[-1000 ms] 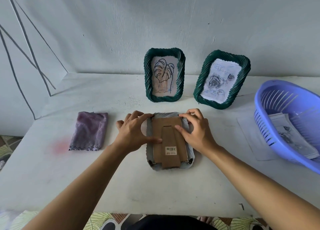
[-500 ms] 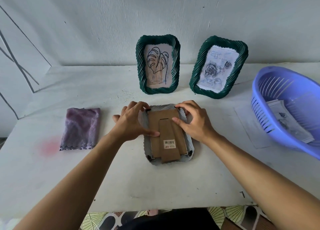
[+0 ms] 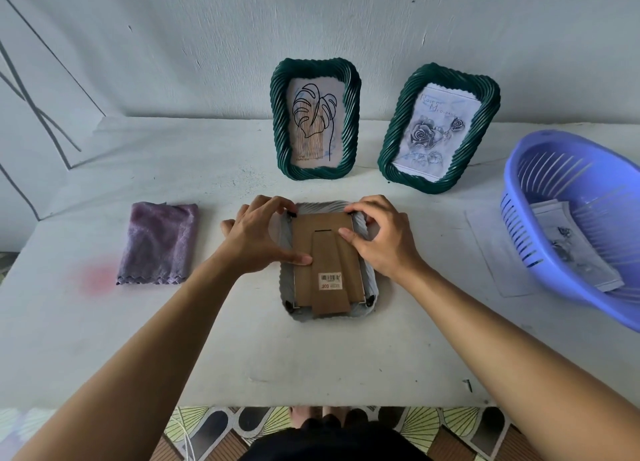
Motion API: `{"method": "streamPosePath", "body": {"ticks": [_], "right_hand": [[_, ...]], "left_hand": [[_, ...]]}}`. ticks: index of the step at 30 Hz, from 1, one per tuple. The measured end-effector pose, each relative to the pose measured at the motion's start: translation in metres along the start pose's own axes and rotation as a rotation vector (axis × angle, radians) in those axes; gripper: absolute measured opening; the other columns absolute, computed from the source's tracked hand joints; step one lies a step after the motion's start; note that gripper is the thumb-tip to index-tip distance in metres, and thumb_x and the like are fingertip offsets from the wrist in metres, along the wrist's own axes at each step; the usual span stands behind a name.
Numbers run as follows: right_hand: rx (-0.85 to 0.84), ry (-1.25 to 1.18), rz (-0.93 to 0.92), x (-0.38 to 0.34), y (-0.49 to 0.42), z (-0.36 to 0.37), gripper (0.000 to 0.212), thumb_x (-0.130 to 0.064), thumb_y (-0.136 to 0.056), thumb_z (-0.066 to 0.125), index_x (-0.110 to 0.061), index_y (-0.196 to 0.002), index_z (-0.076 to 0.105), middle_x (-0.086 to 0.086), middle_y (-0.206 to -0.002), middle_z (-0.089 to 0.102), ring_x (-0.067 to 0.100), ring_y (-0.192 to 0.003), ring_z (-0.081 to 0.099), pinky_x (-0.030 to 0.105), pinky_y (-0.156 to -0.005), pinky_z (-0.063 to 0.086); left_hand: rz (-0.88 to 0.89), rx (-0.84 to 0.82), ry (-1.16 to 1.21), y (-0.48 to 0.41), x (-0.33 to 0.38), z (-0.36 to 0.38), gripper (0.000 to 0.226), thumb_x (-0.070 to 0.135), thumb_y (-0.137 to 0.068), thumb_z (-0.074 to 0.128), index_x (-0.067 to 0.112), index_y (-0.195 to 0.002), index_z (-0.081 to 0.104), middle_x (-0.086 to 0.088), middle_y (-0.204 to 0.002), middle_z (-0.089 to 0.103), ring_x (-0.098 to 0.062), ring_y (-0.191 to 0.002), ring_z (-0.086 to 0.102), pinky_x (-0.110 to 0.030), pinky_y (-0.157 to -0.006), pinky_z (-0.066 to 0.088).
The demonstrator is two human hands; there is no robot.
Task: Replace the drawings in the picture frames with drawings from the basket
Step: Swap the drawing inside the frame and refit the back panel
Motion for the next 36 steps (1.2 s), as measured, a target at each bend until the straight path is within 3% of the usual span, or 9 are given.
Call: {"method": "streamPosePath", "body": {"ticks": [3, 6, 8, 11, 18, 24, 27, 33, 36], "right_hand": [[0.016, -0.042, 0.005, -0.001, 0.002, -0.004, 0.036, -0.04, -0.076, 0.08, -0.021, -0.107, 0.075, -0.005, -0.105, 0.062, 0.006, -0.094, 0.061, 0.03, -0.085, 0.054], [0.036, -0.057, -0.023, -0.003, 0.003, -0.007, 0.033, -0.03, -0.076, 0.084, -0.016, -0.104, 0.074, -0.004, -0.103, 0.064, -0.007, -0.087, 0.055, 0.01, -0.08, 0.044], [0.048, -0.045, -0.041, -0.003, 0.003, -0.007, 0.032, -0.029, -0.077, 0.085, -0.015, -0.104, 0.074, -0.004, -0.102, 0.064, -0.009, -0.083, 0.054, 0.005, -0.078, 0.04], [0.063, -0.039, -0.049, -0.002, 0.004, -0.008, 0.032, -0.032, -0.077, 0.084, -0.016, -0.103, 0.073, -0.006, -0.101, 0.065, -0.008, -0.081, 0.054, 0.007, -0.077, 0.041], [0.068, -0.053, -0.071, -0.001, 0.005, -0.006, 0.035, -0.042, -0.079, 0.077, -0.018, -0.104, 0.074, -0.005, -0.102, 0.065, 0.008, -0.093, 0.064, 0.032, -0.081, 0.055], [0.082, -0.057, -0.055, 0.0, 0.005, -0.005, 0.037, -0.044, -0.078, 0.076, -0.018, -0.105, 0.075, -0.004, -0.103, 0.066, 0.008, -0.096, 0.064, 0.035, -0.083, 0.055], [0.057, -0.061, -0.038, 0.001, 0.005, -0.005, 0.034, -0.037, -0.079, 0.08, -0.018, -0.106, 0.075, -0.002, -0.103, 0.065, 0.008, -0.094, 0.063, 0.032, -0.085, 0.054], [-0.001, -0.013, -0.033, -0.007, 0.012, -0.011, 0.033, -0.036, -0.088, 0.073, -0.021, -0.118, 0.071, -0.002, -0.115, 0.061, 0.01, -0.111, 0.059, 0.036, -0.1, 0.048], [-0.015, 0.046, -0.08, -0.017, 0.03, -0.022, 0.035, -0.041, -0.087, 0.069, -0.022, -0.115, 0.07, -0.003, -0.115, 0.056, 0.013, -0.113, 0.055, 0.036, -0.1, 0.046]], "left_hand": [[-0.012, -0.007, 0.005, 0.001, -0.003, 0.0, 0.087, 0.081, -0.04, 0.08, 0.051, -0.117, 0.052, 0.018, -0.125, 0.044, -0.014, -0.119, 0.041, -0.039, -0.09, 0.022], [-0.008, 0.01, 0.022, 0.002, -0.006, 0.002, 0.092, 0.089, -0.035, 0.069, 0.053, -0.118, 0.051, 0.02, -0.124, 0.045, -0.012, -0.115, 0.044, -0.04, -0.091, 0.024], [0.002, 0.026, 0.025, 0.003, -0.007, 0.003, 0.093, 0.09, -0.036, 0.067, 0.052, -0.119, 0.052, 0.021, -0.124, 0.045, -0.011, -0.113, 0.045, -0.04, -0.092, 0.025], [0.026, 0.037, 0.026, 0.004, -0.008, 0.003, 0.091, 0.09, -0.039, 0.066, 0.052, -0.12, 0.052, 0.02, -0.124, 0.046, -0.009, -0.11, 0.045, -0.04, -0.092, 0.025], [0.117, 0.136, -0.023, 0.014, -0.01, 0.004, 0.088, 0.09, -0.052, 0.063, 0.047, -0.129, 0.052, 0.021, -0.125, 0.049, -0.012, -0.113, 0.047, -0.043, -0.095, 0.03], [0.193, 0.156, -0.007, 0.036, -0.008, 0.005, 0.065, 0.08, -0.08, 0.051, 0.045, -0.135, 0.052, 0.013, -0.138, 0.051, -0.012, -0.128, 0.045, -0.047, -0.104, 0.036], [0.274, 0.157, -0.015, 0.057, -0.006, 0.002, 0.046, 0.07, -0.087, 0.054, 0.046, -0.126, 0.06, 0.012, -0.132, 0.054, -0.013, -0.126, 0.051, -0.053, -0.098, 0.045], [0.285, 0.317, 0.024, 0.105, -0.003, -0.001, 0.027, 0.055, -0.086, 0.069, 0.033, -0.101, 0.074, 0.017, -0.106, 0.064, -0.008, -0.101, 0.063, -0.044, -0.084, 0.051], [0.239, 0.365, 0.047, 0.124, 0.002, 0.008, 0.024, 0.054, -0.081, 0.074, 0.032, -0.091, 0.075, 0.019, -0.096, 0.065, -0.005, -0.092, 0.064, -0.043, -0.076, 0.051]]}}
Point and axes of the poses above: each hand's wrist, its own y-axis away from the middle knuckle, its own z-axis out of the palm, x = y × z, the point moved 6 cm from there along -y, towards the middle knuckle
